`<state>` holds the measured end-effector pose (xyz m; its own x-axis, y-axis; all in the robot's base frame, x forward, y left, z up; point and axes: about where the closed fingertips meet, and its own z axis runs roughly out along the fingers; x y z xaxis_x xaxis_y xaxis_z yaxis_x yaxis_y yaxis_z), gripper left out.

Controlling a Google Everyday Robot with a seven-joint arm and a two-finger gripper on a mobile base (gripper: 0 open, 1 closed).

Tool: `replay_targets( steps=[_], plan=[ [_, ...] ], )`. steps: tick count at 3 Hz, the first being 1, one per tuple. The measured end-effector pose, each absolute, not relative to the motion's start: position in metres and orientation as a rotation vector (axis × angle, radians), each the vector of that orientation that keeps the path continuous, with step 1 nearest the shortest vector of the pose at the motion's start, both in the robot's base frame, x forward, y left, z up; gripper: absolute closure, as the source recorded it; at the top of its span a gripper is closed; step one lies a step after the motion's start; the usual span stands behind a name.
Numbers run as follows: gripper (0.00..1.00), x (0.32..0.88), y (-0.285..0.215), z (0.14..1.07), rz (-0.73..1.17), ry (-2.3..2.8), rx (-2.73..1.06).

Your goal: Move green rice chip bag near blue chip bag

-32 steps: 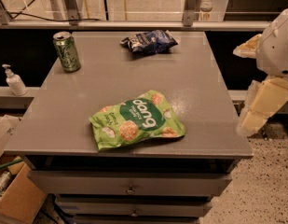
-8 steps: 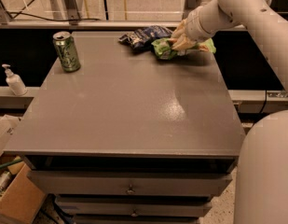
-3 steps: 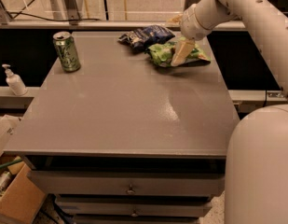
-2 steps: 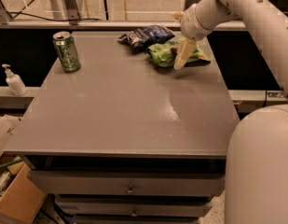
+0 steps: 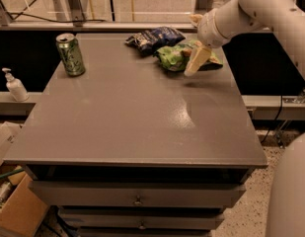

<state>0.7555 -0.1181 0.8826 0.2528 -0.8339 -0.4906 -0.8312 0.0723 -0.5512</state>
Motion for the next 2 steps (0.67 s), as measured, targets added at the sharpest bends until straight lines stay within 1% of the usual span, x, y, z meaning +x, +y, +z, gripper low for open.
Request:
replay_targets(
  steps=[2],
  plan=[
    [0.0,0.733,-0.158,0.906,-0.032,1.57,-1.465]
  ],
)
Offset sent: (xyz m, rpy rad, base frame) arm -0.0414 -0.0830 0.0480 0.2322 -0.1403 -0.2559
